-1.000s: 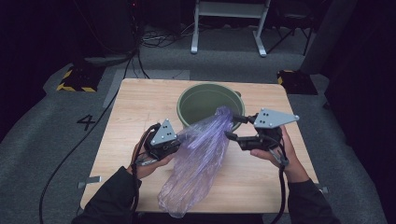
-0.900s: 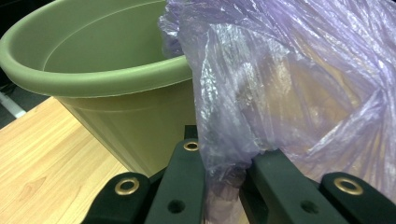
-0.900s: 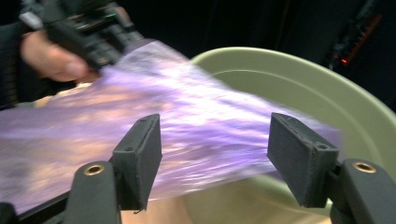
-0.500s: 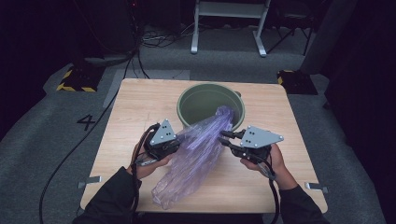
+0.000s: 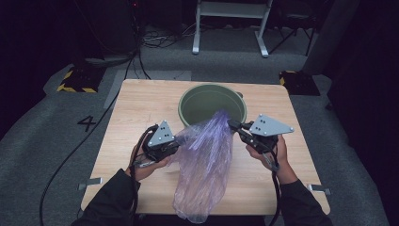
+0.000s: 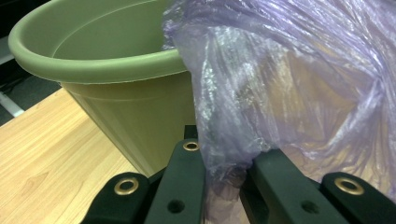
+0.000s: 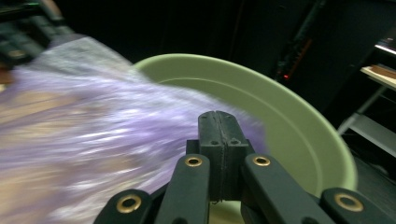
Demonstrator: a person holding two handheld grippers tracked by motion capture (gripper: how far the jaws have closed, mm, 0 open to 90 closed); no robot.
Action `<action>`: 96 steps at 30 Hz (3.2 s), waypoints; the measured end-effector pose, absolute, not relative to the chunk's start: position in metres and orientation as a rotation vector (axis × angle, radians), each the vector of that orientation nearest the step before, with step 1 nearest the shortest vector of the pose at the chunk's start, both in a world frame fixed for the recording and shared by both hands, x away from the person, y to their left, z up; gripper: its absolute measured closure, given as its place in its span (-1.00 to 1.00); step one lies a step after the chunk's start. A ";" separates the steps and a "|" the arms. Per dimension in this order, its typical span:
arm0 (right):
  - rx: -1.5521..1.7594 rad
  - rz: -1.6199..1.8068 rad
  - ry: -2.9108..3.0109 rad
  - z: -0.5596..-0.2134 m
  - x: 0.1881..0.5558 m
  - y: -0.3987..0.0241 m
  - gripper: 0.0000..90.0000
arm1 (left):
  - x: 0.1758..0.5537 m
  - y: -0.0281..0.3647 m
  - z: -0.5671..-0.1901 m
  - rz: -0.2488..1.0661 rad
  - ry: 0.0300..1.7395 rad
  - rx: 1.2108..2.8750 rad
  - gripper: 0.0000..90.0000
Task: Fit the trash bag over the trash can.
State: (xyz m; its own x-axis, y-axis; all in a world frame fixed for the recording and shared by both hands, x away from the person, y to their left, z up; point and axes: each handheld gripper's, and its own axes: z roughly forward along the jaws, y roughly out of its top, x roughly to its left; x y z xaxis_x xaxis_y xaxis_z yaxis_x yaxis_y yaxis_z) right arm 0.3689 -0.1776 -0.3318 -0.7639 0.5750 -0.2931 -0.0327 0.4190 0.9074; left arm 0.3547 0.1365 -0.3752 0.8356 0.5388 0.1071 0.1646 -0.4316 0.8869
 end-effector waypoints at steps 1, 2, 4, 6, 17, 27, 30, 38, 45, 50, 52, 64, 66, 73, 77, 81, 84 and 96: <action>0.471 1.359 2.089 -0.331 0.372 -0.178 1.00 | 0.355 0.136 -0.375 0.465 0.514 2.005 0.97; 0.479 1.355 2.087 -0.330 0.375 -0.177 1.00 | 0.355 0.136 -0.375 0.467 0.511 2.007 0.97; 0.495 1.341 2.087 -0.328 0.380 -0.176 1.00 | 0.355 0.134 -0.375 0.477 0.505 2.017 0.96; 0.508 1.376 2.088 -0.327 0.382 -0.176 0.96 | 0.355 0.132 -0.375 0.479 0.502 2.016 0.97; 0.353 1.505 2.217 -0.330 0.347 -0.171 -0.37 | 0.353 0.130 -0.374 0.481 0.499 2.016 0.98; 0.242 1.288 2.212 -0.351 0.332 -0.155 0.26 | 0.353 0.125 -0.373 0.467 0.472 2.031 0.98; 0.242 1.261 2.171 -0.352 0.333 -0.156 0.63 | 0.353 0.126 -0.373 0.463 0.471 2.028 0.98; 0.288 1.303 2.079 -0.342 0.338 -0.168 1.00 | 0.352 0.128 -0.372 0.470 0.476 2.021 0.98; 0.379 1.330 2.084 -0.334 0.363 -0.170 1.00 | 0.356 0.129 -0.372 0.476 0.486 2.019 0.98; 0.481 1.339 2.076 -0.328 0.385 -0.169 0.96 | 0.357 0.132 -0.372 0.477 0.499 2.008 0.98; 0.531 1.340 2.062 -0.327 0.391 -0.169 0.89 | 0.358 0.132 -0.372 0.485 0.505 2.009 0.98; 0.472 1.491 2.085 -0.318 0.368 -0.182 -0.06 | 0.356 0.135 -0.371 0.497 0.517 2.001 0.99; 0.439 1.518 2.082 -0.316 0.355 -0.186 -0.18 | 0.355 0.135 -0.371 0.501 0.518 2.002 0.99; 0.267 1.534 2.152 -0.320 0.310 -0.187 -0.42 | 0.356 0.134 -0.372 0.500 0.521 2.006 0.99; 0.199 1.525 2.185 -0.327 0.291 -0.180 -0.49 | 0.357 0.132 -0.372 0.498 0.521 2.007 0.99; 0.207 1.446 2.195 -0.339 0.285 -0.173 -0.50 | 0.357 0.132 -0.373 0.495 0.518 2.007 0.99; 0.249 1.365 2.179 -0.348 0.289 -0.170 -0.38 | 0.357 0.132 -0.373 0.497 0.517 2.009 0.99; 0.329 1.272 2.076 -0.352 0.307 -0.177 0.98 | 0.356 0.133 -0.372 0.496 0.511 1.999 0.99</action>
State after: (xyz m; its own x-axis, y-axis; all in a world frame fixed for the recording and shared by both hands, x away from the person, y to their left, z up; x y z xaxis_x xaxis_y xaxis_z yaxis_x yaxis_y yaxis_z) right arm 0.3072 -0.1772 -0.3522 -0.7428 0.5284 -0.4112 -0.1264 0.4925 0.8611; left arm 0.3555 0.1333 -0.3722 0.8285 0.5445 0.1307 0.1463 -0.4357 0.8881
